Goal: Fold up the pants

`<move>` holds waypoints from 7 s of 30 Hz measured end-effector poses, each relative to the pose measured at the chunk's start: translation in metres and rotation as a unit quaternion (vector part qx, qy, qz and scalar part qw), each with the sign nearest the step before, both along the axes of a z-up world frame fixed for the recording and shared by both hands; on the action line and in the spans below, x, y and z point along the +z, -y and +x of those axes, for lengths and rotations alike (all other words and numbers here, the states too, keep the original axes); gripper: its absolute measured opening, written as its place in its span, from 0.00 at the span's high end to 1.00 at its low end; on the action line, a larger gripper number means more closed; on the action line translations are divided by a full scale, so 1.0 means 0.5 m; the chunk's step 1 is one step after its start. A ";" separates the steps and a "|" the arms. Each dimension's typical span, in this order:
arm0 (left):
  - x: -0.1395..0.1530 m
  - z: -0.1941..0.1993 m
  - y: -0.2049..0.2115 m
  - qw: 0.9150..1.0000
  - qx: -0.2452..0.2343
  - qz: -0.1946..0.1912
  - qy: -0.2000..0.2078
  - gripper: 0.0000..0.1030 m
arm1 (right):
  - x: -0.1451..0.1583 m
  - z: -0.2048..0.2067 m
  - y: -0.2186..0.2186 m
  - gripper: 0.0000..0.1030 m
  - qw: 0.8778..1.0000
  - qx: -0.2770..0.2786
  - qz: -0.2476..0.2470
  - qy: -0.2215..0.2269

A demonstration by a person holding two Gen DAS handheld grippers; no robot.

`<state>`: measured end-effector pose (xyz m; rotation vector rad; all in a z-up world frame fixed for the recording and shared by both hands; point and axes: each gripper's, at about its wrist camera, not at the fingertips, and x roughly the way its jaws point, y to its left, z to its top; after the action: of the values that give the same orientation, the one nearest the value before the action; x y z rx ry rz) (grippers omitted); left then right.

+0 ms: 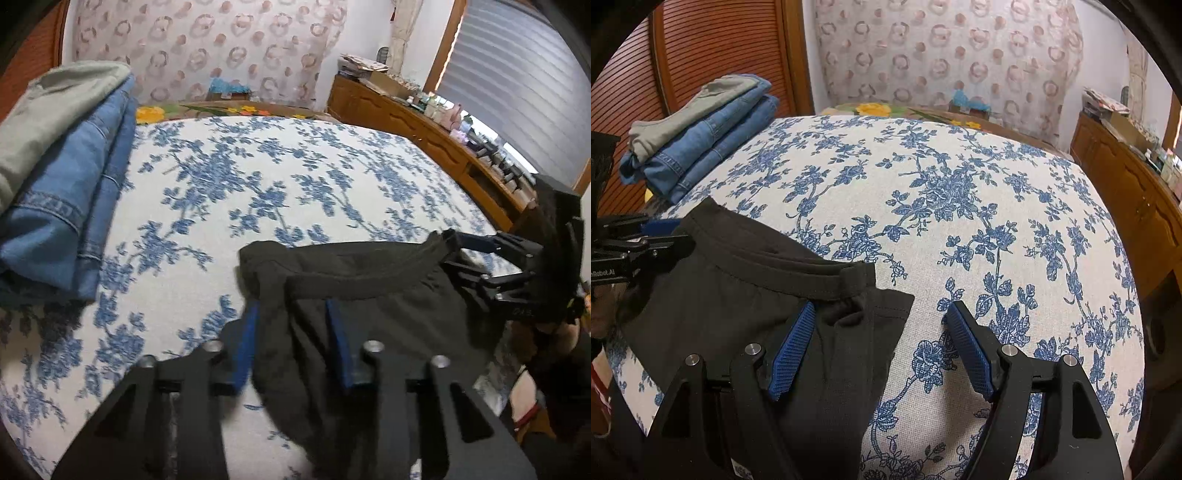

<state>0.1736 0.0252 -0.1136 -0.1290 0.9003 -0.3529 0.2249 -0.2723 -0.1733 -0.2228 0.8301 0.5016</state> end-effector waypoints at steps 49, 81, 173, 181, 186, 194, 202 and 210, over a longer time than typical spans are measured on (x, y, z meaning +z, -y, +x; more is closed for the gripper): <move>0.183 -0.063 -0.015 0.986 0.028 0.004 0.167 0.89 | 0.181 -0.049 -0.024 0.91 0.987 0.061 0.079 0.126; 0.315 0.027 -0.156 0.975 0.093 0.022 0.203 0.89 | 0.358 0.097 -0.191 0.91 0.968 0.149 0.092 0.180; 0.197 -0.109 -0.301 0.957 0.244 0.082 0.133 0.42 | 0.274 0.126 -0.426 0.65 0.968 0.210 0.109 0.081; 0.188 -0.123 -0.209 0.967 0.200 0.082 0.137 0.42 | 0.276 0.044 -0.306 0.53 0.977 0.155 0.108 0.095; 0.189 -0.129 -0.148 0.970 0.173 0.087 0.147 0.42 | 0.277 -0.001 -0.226 0.42 0.981 0.114 0.106 0.112; 0.188 -0.148 -0.078 0.976 0.142 0.067 0.151 0.41 | 0.262 -0.073 -0.110 0.34 0.986 0.052 0.101 0.125; 0.201 -0.183 -0.023 0.977 0.121 0.064 0.162 0.41 | 0.255 -0.137 -0.012 0.22 0.985 -0.011 0.105 0.135; 0.230 -0.218 0.008 0.973 0.129 0.078 0.174 0.41 | 0.274 -0.193 0.064 0.19 0.979 -0.063 0.115 0.155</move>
<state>0.0647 0.0214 0.0014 -0.0358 0.5516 -0.0577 0.1285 -0.3041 -0.0362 -0.0314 0.4737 0.4262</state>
